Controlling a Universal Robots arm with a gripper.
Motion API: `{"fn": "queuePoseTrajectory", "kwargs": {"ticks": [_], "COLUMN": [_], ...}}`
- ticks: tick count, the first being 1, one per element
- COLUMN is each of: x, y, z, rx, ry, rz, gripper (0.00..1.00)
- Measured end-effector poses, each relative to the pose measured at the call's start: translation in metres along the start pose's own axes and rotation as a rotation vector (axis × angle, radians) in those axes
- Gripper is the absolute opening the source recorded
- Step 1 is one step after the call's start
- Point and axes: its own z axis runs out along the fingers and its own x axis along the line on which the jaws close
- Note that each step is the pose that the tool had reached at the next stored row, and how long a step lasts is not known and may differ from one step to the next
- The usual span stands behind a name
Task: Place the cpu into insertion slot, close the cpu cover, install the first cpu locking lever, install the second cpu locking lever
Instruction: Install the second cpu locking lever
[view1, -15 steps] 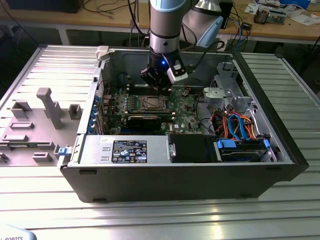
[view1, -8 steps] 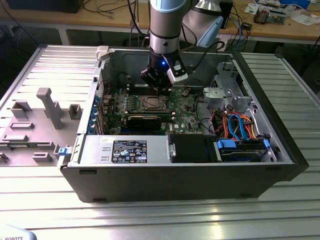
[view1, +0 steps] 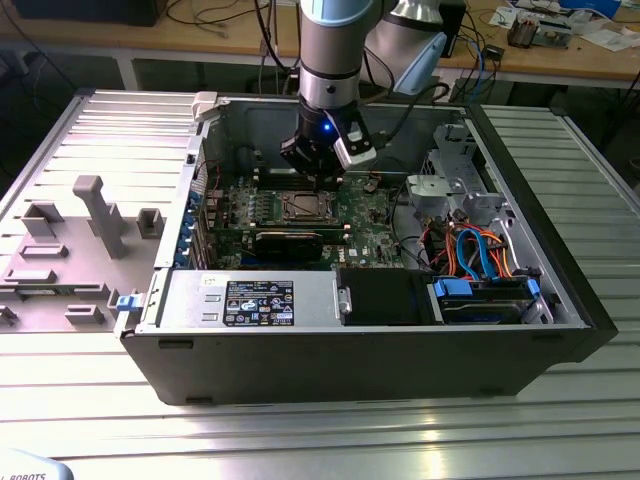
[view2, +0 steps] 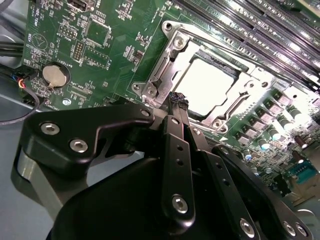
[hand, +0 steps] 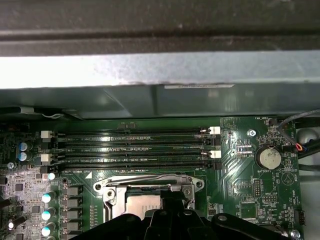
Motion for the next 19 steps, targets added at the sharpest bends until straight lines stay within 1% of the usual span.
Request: {"fn": "queuePoseTrajectory", "kwargs": {"ticks": [19], "x": [-0.0006], "y": [-0.0091], "z": [-0.0003], "rx": [0.0000], "ry": [0.0000], "rz": [0.000], "gripper": [0.11]}}
